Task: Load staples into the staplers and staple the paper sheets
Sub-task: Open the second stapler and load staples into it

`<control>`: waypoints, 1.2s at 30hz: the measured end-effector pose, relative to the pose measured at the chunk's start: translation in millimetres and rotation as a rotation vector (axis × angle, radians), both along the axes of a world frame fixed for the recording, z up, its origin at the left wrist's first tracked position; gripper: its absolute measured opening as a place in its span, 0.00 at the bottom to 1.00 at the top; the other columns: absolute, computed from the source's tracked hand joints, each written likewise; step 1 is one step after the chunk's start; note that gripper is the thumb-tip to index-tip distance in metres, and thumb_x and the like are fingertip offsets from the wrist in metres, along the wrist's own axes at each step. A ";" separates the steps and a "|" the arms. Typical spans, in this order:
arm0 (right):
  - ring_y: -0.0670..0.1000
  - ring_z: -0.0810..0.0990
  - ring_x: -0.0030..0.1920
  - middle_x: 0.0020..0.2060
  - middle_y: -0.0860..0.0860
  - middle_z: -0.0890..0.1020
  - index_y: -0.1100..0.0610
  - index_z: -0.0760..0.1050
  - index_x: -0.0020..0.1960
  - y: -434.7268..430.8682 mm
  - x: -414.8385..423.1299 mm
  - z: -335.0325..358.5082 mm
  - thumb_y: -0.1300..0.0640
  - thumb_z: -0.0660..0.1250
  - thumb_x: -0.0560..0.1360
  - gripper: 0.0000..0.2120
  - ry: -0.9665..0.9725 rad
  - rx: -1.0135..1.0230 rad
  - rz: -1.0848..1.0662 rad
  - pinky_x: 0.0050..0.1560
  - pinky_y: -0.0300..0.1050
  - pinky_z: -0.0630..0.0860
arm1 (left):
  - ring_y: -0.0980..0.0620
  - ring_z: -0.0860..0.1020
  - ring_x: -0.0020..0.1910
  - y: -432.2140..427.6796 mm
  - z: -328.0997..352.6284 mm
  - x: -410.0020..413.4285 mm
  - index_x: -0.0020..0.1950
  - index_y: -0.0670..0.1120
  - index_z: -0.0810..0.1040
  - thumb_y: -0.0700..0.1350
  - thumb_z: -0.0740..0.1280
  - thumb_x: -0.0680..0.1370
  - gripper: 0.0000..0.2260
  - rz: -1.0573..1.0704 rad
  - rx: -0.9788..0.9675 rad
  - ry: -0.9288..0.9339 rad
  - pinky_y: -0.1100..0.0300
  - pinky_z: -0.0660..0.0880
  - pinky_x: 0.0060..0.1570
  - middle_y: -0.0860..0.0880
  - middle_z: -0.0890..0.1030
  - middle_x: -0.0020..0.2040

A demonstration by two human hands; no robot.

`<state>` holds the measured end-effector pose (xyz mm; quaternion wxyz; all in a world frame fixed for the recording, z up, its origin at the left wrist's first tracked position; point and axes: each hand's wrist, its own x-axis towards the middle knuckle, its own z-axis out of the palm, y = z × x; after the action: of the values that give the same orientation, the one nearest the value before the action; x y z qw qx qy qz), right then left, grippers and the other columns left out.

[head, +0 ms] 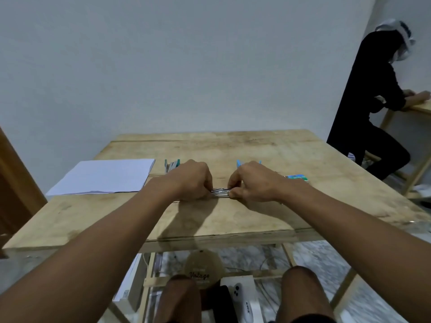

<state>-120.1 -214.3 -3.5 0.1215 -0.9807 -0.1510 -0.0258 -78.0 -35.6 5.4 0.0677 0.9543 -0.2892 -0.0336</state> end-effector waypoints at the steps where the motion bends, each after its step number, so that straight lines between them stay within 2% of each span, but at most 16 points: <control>1: 0.49 0.80 0.45 0.43 0.50 0.86 0.52 0.84 0.50 0.4 0.3 -1.1 0.53 0.70 0.73 0.08 -0.001 0.012 -0.017 0.41 0.40 0.70 | 0.51 0.78 0.43 1.0 -2.9 1.0 0.51 0.53 0.85 0.47 0.70 0.73 0.08 0.005 -0.015 -0.023 0.60 0.71 0.40 0.50 0.85 0.46; 3: 0.49 0.80 0.46 0.44 0.50 0.86 0.52 0.84 0.51 0.9 0.3 -1.6 0.53 0.70 0.74 0.08 0.011 0.026 -0.040 0.41 0.40 0.69 | 0.51 0.78 0.43 1.3 -6.1 2.3 0.52 0.54 0.85 0.46 0.70 0.73 0.09 0.015 -0.037 -0.059 0.59 0.73 0.41 0.50 0.85 0.46; 7: 0.51 0.81 0.48 0.43 0.52 0.85 0.54 0.83 0.53 1.2 2.6 -0.1 0.53 0.72 0.72 0.10 0.073 0.032 -0.085 0.49 0.46 0.77 | 0.50 0.80 0.48 -1.2 -7.2 -1.1 0.51 0.55 0.84 0.46 0.70 0.73 0.08 0.022 -0.044 -0.089 0.58 0.73 0.43 0.52 0.84 0.48; 11: 0.52 0.78 0.47 0.46 0.52 0.81 0.54 0.81 0.53 -1.8 4.6 2.8 0.51 0.75 0.69 0.14 0.071 0.004 -0.132 0.51 0.48 0.76 | 0.47 0.80 0.49 -2.3 -7.8 -5.7 0.50 0.55 0.84 0.46 0.70 0.73 0.08 0.035 -0.041 -0.120 0.55 0.76 0.44 0.50 0.83 0.49; 13: 0.52 0.77 0.45 0.44 0.53 0.82 0.57 0.81 0.48 -4.0 1.3 7.5 0.56 0.74 0.70 0.09 0.070 -0.011 -0.128 0.48 0.47 0.76 | 0.46 0.80 0.48 -2.0 -8.2 -7.0 0.50 0.54 0.84 0.46 0.70 0.73 0.08 0.034 -0.040 -0.122 0.56 0.75 0.44 0.49 0.83 0.50; 15: 0.55 0.81 0.44 0.42 0.57 0.85 0.63 0.82 0.42 -8.8 -2.3 11.7 0.63 0.70 0.70 0.03 0.062 -0.030 -0.138 0.47 0.49 0.79 | 0.46 0.80 0.49 -1.8 -8.1 -8.2 0.51 0.53 0.84 0.46 0.71 0.72 0.08 0.034 -0.044 -0.112 0.56 0.75 0.44 0.49 0.83 0.50; 18: 0.57 0.83 0.45 0.41 0.59 0.85 0.66 0.81 0.40 -17.5 -8.4 17.4 0.66 0.64 0.69 0.07 0.100 -0.069 -0.161 0.47 0.54 0.81 | 0.47 0.80 0.50 -2.3 -6.8 -9.8 0.55 0.51 0.82 0.48 0.71 0.73 0.11 0.034 -0.045 -0.107 0.55 0.76 0.47 0.49 0.83 0.51; 21: 0.50 0.84 0.41 0.37 0.52 0.85 0.61 0.82 0.39 -21.5 -17.8 20.4 0.67 0.66 0.69 0.06 0.159 -0.143 -0.143 0.45 0.49 0.81 | 0.46 0.79 0.53 -4.6 -6.7 -10.8 0.58 0.51 0.80 0.49 0.70 0.74 0.13 0.037 -0.030 -0.112 0.55 0.75 0.48 0.49 0.82 0.54; 26: 0.44 0.78 0.32 0.36 0.51 0.84 0.61 0.83 0.41 -21.0 -26.8 20.5 0.68 0.69 0.68 0.06 0.192 -0.203 -0.135 0.34 0.40 0.77 | 0.45 0.78 0.55 -9.1 -6.5 -12.6 0.59 0.52 0.79 0.50 0.70 0.74 0.14 0.046 -0.009 -0.124 0.56 0.71 0.46 0.48 0.80 0.56; 31: 0.46 0.79 0.34 0.38 0.50 0.84 0.59 0.83 0.45 -24.3 -29.9 21.0 0.63 0.72 0.70 0.04 0.195 -0.204 -0.131 0.39 0.42 0.77 | 0.45 0.77 0.57 -12.7 -4.7 -13.7 0.63 0.51 0.77 0.50 0.69 0.75 0.17 0.043 -0.001 -0.117 0.55 0.72 0.47 0.47 0.79 0.58; 34: 0.48 0.80 0.41 0.41 0.50 0.84 0.58 0.83 0.47 -32.8 -29.8 26.3 0.61 0.71 0.72 0.05 0.133 -0.151 -0.158 0.44 0.42 0.76 | 0.44 0.76 0.60 -18.4 0.0 -16.1 0.67 0.52 0.73 0.49 0.67 0.75 0.20 0.026 -0.043 -0.146 0.52 0.73 0.52 0.46 0.78 0.61; 36: 0.50 0.80 0.45 0.42 0.49 0.83 0.58 0.83 0.48 -44.5 -29.0 28.9 0.62 0.70 0.72 0.06 0.083 -0.136 -0.211 0.48 0.45 0.78 | 0.44 0.75 0.60 -26.5 3.4 -17.8 0.66 0.52 0.74 0.46 0.67 0.74 0.20 0.005 -0.116 -0.165 0.50 0.74 0.55 0.46 0.77 0.60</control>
<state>-149.1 -258.8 25.4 0.0573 -0.9973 -0.0433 0.0124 -95.7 -62.1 8.8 0.0991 0.9490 -0.2929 0.0619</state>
